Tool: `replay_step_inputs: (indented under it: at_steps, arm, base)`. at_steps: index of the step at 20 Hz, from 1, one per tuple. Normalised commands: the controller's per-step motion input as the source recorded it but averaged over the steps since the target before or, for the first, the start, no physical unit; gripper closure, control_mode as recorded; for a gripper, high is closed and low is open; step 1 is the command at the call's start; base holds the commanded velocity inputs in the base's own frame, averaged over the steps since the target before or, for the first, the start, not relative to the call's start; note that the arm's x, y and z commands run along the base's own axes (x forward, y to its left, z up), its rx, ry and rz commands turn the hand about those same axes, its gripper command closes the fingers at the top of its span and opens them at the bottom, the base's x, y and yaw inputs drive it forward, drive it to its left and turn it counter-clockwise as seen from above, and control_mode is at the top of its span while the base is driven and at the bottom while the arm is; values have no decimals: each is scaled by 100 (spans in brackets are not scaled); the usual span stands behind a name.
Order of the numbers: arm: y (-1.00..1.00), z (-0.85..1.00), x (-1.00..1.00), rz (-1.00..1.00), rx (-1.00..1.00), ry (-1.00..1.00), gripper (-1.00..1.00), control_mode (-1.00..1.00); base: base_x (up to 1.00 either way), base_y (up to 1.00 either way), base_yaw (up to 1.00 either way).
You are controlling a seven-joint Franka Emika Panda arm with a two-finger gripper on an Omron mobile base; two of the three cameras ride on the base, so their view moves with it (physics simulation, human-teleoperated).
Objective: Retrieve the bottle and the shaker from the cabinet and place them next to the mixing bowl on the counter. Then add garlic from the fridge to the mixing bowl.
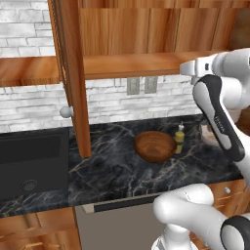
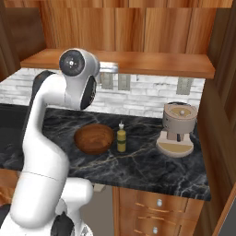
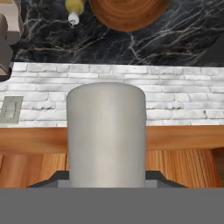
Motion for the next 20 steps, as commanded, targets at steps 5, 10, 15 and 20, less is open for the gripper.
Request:
replay_step_inputs:
  at_steps: [5, 10, 15, 20]
  arm:
    - [-27, -34, -100, 0, 1, -9, 100, -100]
    - [-27, -51, -93, 0, 4, -12, 100, -100]
    - [-20, -60, -63, 0, 3, -11, 100, -100]
    - [-7, -59, -20, 5, 2, -9, 100, -100]
  base:
    - [0, 0, 0]
    - [0, 0, 0]
    - [0, 0, 0]
    - [0, 0, 0]
